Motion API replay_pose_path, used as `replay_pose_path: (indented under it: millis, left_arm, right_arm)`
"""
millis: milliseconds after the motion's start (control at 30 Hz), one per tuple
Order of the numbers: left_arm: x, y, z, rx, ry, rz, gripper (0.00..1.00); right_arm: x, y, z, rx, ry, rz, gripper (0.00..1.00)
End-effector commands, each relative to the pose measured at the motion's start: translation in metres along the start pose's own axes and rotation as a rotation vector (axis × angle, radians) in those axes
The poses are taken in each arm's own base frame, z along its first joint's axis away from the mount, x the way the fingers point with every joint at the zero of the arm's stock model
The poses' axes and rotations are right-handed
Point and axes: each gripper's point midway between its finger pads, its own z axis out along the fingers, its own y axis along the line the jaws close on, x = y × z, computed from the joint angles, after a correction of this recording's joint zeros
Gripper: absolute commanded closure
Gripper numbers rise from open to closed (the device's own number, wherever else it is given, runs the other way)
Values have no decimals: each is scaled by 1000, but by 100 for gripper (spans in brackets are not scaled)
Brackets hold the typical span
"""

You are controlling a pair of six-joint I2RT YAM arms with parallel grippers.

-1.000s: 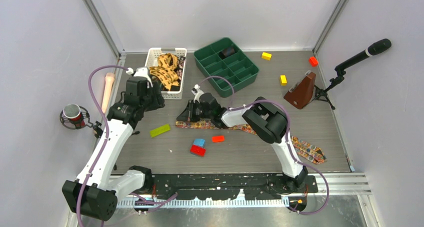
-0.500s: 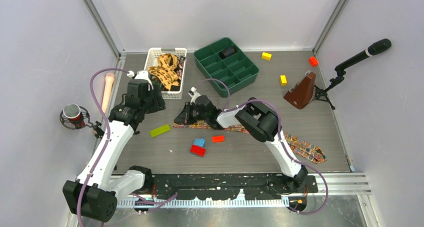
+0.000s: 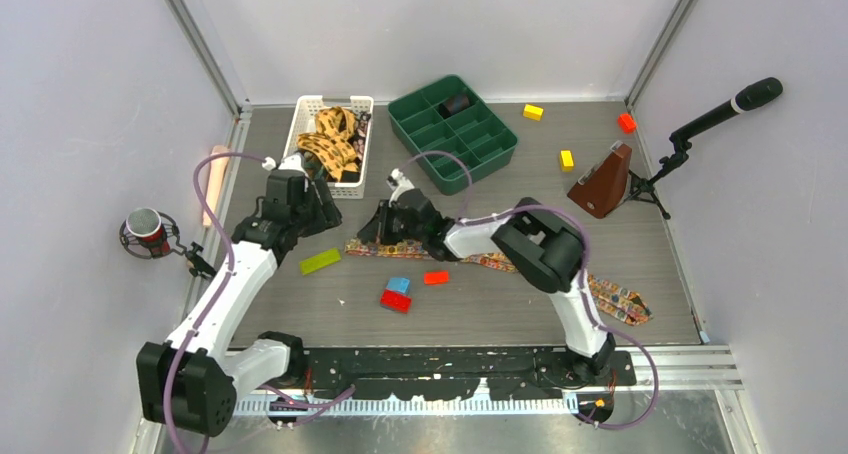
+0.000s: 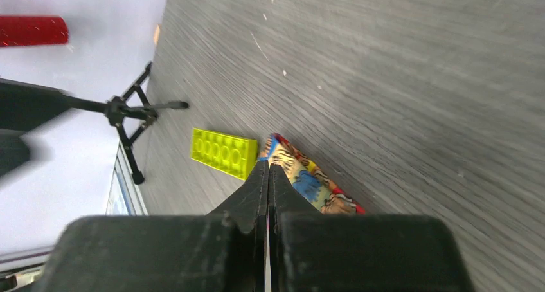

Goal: Roll the ties
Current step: Flatten out the tie at the center of the board.

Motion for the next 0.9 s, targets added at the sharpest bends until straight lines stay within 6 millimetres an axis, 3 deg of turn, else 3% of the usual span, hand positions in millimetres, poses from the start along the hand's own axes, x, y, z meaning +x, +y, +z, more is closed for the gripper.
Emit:
replay_pose_path:
  millis: [0,100,467,867]
  left_arm:
    - [-4,-30,19,155,-34,-120,38]
    - [6,-37,32,199,-17,-165,38]
    - [48,-18,66,144,15,-255,38]
    - [80,-1,64,49,124,-329,28]
  right_arm:
    - [-84,49,-51,2,-189,-65,98]
    - [-89,45,-67,61,-157,-89,97]
    - [-37,8,-88,154,20,-96,99]
    - [-32,-1,-90,181,25,-95,100]
